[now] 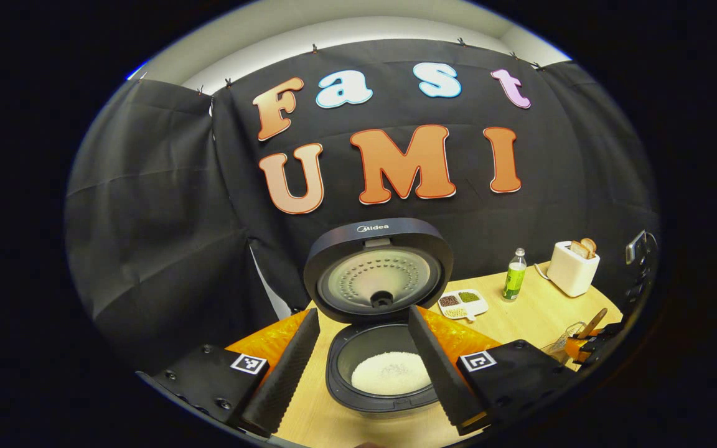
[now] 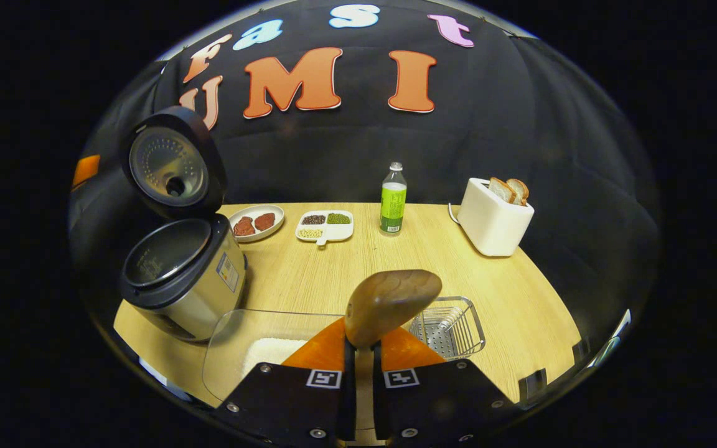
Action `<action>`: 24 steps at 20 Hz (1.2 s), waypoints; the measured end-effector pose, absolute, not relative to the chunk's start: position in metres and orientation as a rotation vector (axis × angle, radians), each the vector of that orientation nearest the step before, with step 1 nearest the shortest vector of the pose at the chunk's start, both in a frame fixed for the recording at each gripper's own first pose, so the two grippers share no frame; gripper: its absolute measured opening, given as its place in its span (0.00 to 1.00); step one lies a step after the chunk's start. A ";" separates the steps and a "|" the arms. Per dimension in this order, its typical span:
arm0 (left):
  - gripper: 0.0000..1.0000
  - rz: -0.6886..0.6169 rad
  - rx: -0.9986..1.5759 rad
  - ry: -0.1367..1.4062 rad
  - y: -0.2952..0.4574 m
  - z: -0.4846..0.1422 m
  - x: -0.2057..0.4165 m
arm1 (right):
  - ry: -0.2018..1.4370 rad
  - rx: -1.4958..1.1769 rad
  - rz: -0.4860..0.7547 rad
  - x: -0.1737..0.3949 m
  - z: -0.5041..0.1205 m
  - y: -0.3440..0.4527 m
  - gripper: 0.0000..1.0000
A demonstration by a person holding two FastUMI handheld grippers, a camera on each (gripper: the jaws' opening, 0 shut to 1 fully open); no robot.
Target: Close the left gripper, press the button to open the rice cooker; take a wooden spoon from the chopstick holder with the right hand, scoop a spoonful of rice and pour it into the rice cooker, then put the wooden spoon back into the chopstick holder.
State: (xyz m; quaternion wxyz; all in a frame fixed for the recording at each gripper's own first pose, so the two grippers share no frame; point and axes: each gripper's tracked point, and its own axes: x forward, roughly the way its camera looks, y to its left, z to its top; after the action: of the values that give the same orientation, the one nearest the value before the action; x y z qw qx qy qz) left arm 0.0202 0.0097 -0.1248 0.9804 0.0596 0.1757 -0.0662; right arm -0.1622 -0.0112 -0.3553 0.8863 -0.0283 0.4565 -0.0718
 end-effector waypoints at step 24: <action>0.99 -0.189 0.163 0.385 0.028 -0.147 0.037 | 1.022 0.216 -0.081 -0.172 -0.389 0.071 0.11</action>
State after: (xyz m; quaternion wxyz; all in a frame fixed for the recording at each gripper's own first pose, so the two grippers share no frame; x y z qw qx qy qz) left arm 0.0368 0.0282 -0.1466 0.9738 0.0809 0.1908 -0.0935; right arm -0.1720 0.0705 -0.3887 0.8658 0.1029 0.4881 -0.0386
